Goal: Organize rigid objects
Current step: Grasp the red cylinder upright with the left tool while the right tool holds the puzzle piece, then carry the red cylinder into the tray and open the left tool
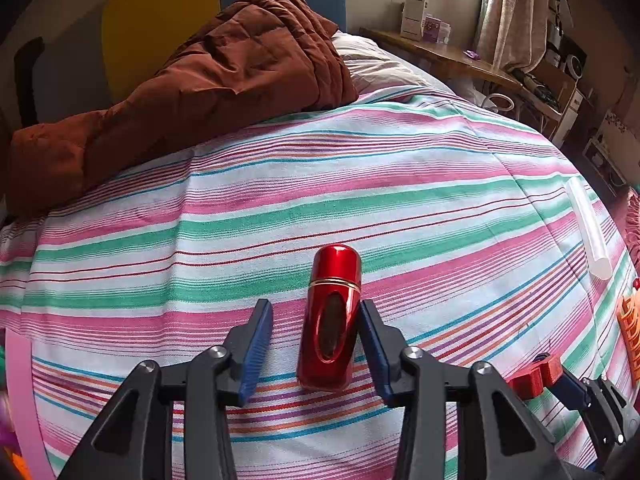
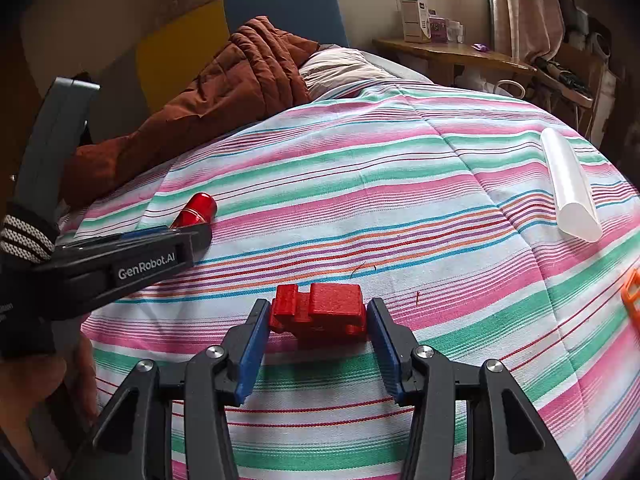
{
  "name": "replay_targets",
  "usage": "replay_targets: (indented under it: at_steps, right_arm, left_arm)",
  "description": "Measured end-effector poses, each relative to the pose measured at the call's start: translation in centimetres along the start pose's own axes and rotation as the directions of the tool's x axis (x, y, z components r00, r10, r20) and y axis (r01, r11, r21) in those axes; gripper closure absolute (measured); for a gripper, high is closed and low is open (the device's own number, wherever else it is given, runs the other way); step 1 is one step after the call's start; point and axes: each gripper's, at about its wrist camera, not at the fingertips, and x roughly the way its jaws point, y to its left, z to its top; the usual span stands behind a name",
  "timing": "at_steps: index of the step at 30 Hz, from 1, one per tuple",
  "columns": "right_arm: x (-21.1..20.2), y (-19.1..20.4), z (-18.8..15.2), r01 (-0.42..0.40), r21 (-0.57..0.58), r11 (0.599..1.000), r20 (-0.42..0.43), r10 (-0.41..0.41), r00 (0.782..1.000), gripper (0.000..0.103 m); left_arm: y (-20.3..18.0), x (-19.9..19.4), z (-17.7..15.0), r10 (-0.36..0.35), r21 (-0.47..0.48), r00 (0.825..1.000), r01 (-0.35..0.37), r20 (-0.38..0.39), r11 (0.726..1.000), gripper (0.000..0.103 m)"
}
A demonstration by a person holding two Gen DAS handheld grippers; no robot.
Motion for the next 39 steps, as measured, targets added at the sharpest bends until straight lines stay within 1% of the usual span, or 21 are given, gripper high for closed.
replay_targets:
  at_steps: [2,5,7,14,20,24,28,32,39]
  right_arm:
    - [0.0,0.0,0.0,0.000,0.001,1.000,0.001,0.000,1.000,0.053]
    - [0.0,0.0,0.0,0.002,-0.002,1.000,0.001,-0.002,1.000,0.053]
    - [0.1,0.0,0.0,0.004,-0.004,1.000,0.000,-0.004,1.000,0.053]
    - [0.1,-0.1,0.0,0.009,-0.013,1.000,-0.001,-0.009,1.000,0.053]
    - [0.2,0.1,-0.1,0.021,-0.026,0.999,-0.002,-0.021,1.000,0.053]
    - [0.3,0.1,0.0,0.022,-0.026,0.999,-0.002,-0.022,1.000,0.053]
    - [0.3,0.2,0.0,0.026,-0.031,0.999,-0.001,-0.026,1.000,0.053]
    - [0.4,0.1,0.0,0.027,-0.033,0.999,-0.001,-0.027,1.000,0.053]
    - [0.3,0.2,0.0,0.028,-0.033,0.999,-0.001,-0.028,1.000,0.053]
  left_arm:
    - [-0.3,-0.1,-0.3,0.023,0.031,0.999,-0.024,0.031,0.999,0.070]
    - [-0.8,-0.1,-0.6,0.029,0.083,0.997,-0.035,0.066,0.996,0.074]
    - [-0.6,-0.2,-0.7,0.022,0.078,0.997,-0.028,0.071,0.997,0.077]
    - [-0.3,-0.5,-1.2,0.026,0.074,0.996,-0.032,0.083,0.997,0.077]
    - [0.4,-1.3,-2.3,0.026,0.052,0.996,-0.031,0.084,0.998,0.077]
    - [0.8,-2.1,-3.3,0.011,0.036,0.997,-0.014,0.072,0.999,0.077]
    - [1.7,-3.4,-4.2,-0.032,0.002,0.997,0.032,0.065,1.000,0.077]
    - [2.7,-5.2,-5.5,-0.069,-0.031,0.995,0.071,0.074,0.997,0.077]
    - [4.6,-8.1,-8.9,-0.129,-0.118,0.990,0.135,0.060,0.984,0.077]
